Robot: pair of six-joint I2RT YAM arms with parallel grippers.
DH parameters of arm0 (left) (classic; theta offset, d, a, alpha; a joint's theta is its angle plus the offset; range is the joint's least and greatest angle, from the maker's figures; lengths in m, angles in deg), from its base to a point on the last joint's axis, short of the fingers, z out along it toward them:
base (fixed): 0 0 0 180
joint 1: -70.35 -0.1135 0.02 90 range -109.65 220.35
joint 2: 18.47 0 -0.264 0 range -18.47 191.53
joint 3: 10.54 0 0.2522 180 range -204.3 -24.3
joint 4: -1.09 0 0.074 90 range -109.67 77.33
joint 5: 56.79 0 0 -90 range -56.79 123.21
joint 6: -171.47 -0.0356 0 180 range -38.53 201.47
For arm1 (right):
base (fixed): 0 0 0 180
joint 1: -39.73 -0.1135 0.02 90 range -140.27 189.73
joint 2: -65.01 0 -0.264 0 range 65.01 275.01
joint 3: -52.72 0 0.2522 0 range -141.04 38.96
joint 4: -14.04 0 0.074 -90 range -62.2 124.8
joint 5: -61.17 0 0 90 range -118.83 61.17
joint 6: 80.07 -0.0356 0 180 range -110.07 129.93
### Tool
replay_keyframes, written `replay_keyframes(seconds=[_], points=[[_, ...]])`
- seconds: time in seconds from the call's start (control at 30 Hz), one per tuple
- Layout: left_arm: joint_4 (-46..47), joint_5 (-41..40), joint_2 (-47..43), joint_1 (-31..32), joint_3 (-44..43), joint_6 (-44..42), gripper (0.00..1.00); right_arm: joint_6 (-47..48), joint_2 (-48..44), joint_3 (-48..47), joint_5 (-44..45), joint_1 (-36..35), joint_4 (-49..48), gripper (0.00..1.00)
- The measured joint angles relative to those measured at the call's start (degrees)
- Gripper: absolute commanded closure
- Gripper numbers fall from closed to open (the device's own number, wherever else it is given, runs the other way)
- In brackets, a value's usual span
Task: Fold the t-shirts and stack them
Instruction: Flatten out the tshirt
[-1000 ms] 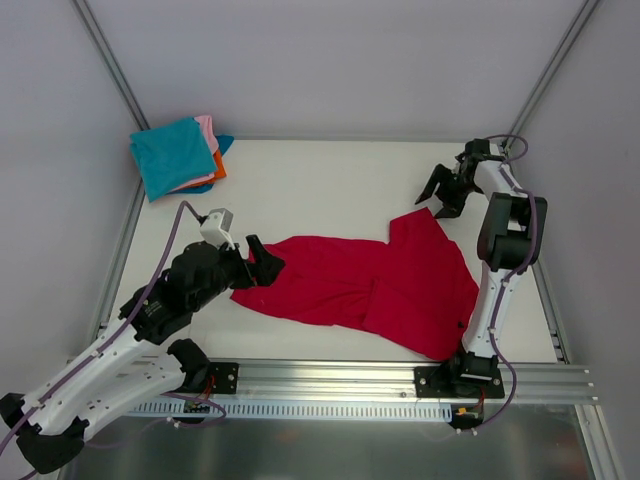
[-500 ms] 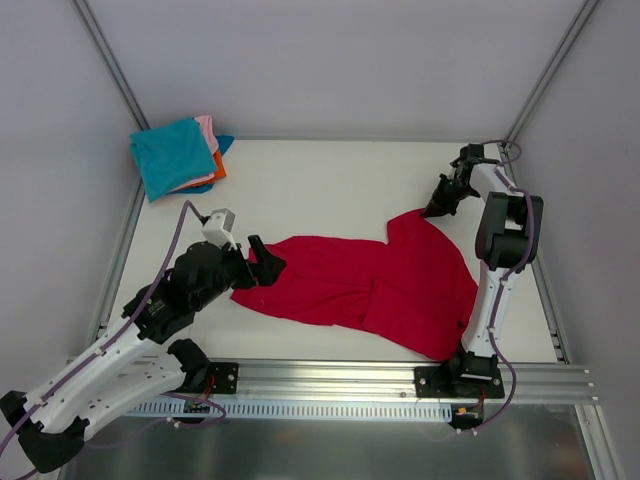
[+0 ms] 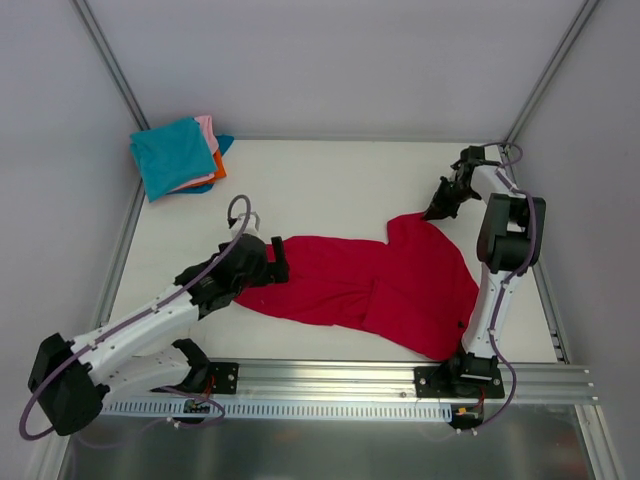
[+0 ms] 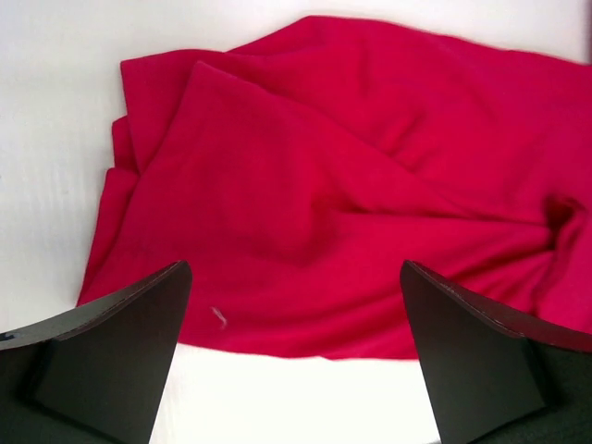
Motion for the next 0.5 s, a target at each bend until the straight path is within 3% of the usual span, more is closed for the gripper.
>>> replay_keyframes(seconds=[0.23, 0.5], points=[[4.46, -1.97, 15.69, -2.25, -2.97, -3.26, 0.01, -0.02, -2.95, 1.44, -0.02, 0.02, -0.09, 1.00], [9.33, -4.15, 20.20, -4.50, -3.76, -6.19, 0.01, -0.02, -4.57, 2.67, -0.04, 0.02, -0.26, 0.99]])
